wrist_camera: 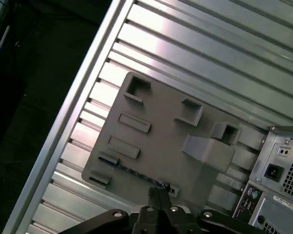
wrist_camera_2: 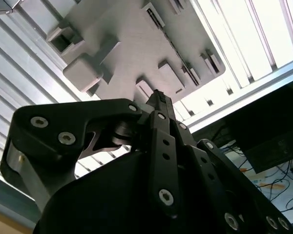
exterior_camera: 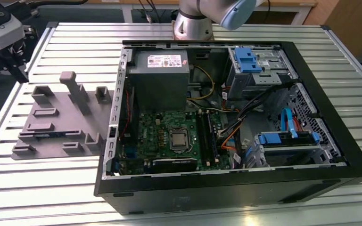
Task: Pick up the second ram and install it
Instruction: 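Pick up the second ram and move it above second insertion slot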
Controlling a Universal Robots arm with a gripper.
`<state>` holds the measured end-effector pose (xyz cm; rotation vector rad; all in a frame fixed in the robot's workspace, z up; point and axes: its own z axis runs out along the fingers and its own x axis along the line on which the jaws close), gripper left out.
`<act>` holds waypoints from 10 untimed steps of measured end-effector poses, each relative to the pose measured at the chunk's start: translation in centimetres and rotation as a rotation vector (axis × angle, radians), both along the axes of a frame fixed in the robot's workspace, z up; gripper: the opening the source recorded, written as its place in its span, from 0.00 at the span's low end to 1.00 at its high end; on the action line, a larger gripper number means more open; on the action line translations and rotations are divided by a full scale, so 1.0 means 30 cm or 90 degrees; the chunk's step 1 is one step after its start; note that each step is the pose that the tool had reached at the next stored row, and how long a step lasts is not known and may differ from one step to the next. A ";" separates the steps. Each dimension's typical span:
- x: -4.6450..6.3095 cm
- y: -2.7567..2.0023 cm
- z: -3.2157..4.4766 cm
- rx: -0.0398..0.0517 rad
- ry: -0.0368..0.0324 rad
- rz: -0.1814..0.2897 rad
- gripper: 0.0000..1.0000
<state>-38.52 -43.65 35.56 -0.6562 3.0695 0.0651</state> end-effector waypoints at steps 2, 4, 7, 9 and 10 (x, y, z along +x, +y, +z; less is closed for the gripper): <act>-0.001 0.000 -0.001 0.0001 -0.0001 0.014 0.11; -0.001 0.000 -0.001 0.0000 0.0000 0.028 0.11; -0.002 -0.001 -0.002 -0.0002 0.0000 0.050 0.11; -0.002 -0.001 -0.002 -0.0006 0.0000 0.065 0.11; -0.002 -0.001 -0.003 -0.0007 0.0000 0.073 0.11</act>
